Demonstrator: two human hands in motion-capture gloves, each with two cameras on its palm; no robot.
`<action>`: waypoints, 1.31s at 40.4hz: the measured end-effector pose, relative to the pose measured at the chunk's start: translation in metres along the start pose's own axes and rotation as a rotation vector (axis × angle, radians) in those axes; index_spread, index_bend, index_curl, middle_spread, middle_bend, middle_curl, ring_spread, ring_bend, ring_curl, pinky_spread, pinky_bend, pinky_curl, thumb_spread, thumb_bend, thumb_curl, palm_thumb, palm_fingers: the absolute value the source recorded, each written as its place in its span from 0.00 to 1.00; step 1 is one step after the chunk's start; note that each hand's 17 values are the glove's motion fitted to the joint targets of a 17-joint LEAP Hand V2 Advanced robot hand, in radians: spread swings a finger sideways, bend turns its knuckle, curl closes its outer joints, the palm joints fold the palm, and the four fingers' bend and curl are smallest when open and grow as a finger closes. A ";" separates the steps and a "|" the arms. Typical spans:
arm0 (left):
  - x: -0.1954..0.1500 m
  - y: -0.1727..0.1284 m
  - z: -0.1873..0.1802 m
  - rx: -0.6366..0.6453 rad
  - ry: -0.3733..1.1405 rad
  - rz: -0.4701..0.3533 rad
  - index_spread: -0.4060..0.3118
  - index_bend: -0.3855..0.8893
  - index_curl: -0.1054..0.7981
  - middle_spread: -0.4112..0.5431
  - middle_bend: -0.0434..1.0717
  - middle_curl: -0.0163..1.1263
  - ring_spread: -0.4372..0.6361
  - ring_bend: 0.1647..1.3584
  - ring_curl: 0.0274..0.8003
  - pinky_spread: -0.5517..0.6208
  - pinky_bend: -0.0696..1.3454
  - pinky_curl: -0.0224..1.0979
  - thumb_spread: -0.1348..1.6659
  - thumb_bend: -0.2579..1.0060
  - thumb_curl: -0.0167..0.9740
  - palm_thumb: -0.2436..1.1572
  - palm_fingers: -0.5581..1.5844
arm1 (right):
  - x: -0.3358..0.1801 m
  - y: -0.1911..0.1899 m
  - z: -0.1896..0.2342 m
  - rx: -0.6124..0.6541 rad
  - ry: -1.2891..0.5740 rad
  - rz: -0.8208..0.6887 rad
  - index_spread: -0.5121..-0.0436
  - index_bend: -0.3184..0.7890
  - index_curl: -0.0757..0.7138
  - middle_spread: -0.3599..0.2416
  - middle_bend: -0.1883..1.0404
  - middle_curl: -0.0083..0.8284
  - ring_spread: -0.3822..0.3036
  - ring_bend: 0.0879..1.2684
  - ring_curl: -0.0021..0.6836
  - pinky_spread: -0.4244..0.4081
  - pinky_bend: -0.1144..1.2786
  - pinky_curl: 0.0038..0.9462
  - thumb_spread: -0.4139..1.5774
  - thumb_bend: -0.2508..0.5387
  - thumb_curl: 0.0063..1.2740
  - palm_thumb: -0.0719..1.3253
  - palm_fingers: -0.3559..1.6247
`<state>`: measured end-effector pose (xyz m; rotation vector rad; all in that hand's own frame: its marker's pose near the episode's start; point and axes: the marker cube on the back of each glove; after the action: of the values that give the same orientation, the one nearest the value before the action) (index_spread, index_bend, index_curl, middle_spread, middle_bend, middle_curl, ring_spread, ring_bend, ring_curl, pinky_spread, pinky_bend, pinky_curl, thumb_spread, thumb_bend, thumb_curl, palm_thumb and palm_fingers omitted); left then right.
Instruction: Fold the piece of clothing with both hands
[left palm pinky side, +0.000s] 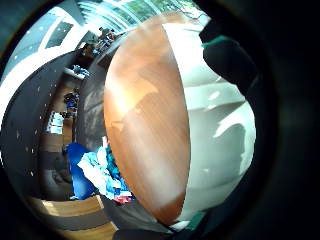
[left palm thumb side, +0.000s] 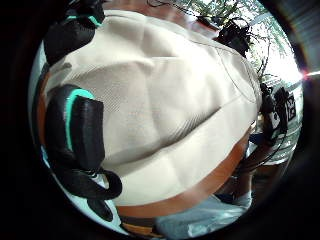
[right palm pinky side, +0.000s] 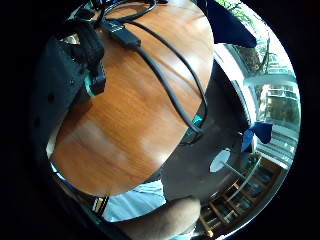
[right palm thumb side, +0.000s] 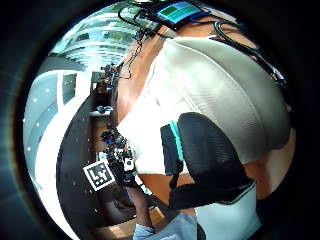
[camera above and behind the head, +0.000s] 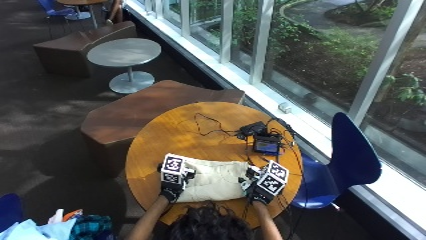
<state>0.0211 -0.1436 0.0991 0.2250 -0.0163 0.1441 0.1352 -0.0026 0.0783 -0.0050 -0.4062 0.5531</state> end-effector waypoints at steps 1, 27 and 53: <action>0.002 0.000 0.007 -0.033 0.003 0.006 0.27 0.43 0.58 0.23 0.17 0.39 0.33 0.15 0.40 0.51 0.22 0.38 0.76 0.18 0.34 0.51 0.58 | -0.002 -0.001 0.005 -0.009 0.012 0.007 0.60 0.28 0.36 0.64 0.26 0.45 0.55 0.42 0.62 0.54 0.57 0.46 0.83 0.26 0.24 0.42 0.49; 0.085 -0.019 0.027 -0.198 0.072 0.136 0.35 0.44 0.56 0.36 0.21 0.34 0.57 0.23 0.39 0.83 0.18 0.34 0.95 0.20 0.17 0.22 0.48 | 0.006 -0.038 -0.044 0.053 -0.022 0.035 0.62 0.36 0.19 0.29 0.55 0.58 0.26 0.75 0.78 0.30 0.68 0.57 0.69 0.42 0.38 0.71 0.70; -0.108 0.043 -0.026 0.095 0.420 -0.349 0.37 0.40 0.50 0.31 0.24 0.38 0.44 0.28 0.41 0.80 0.19 0.32 0.93 0.29 0.26 0.40 0.54 | -0.291 0.063 0.033 0.334 0.650 -0.442 0.47 0.35 0.29 0.24 0.55 0.59 0.24 0.68 0.78 0.25 0.56 0.57 0.58 0.28 0.43 0.73 0.74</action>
<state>-0.0918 -0.1118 0.0799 0.2850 0.4467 -0.1579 -0.1346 -0.1014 -0.0074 0.2164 0.3197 0.1536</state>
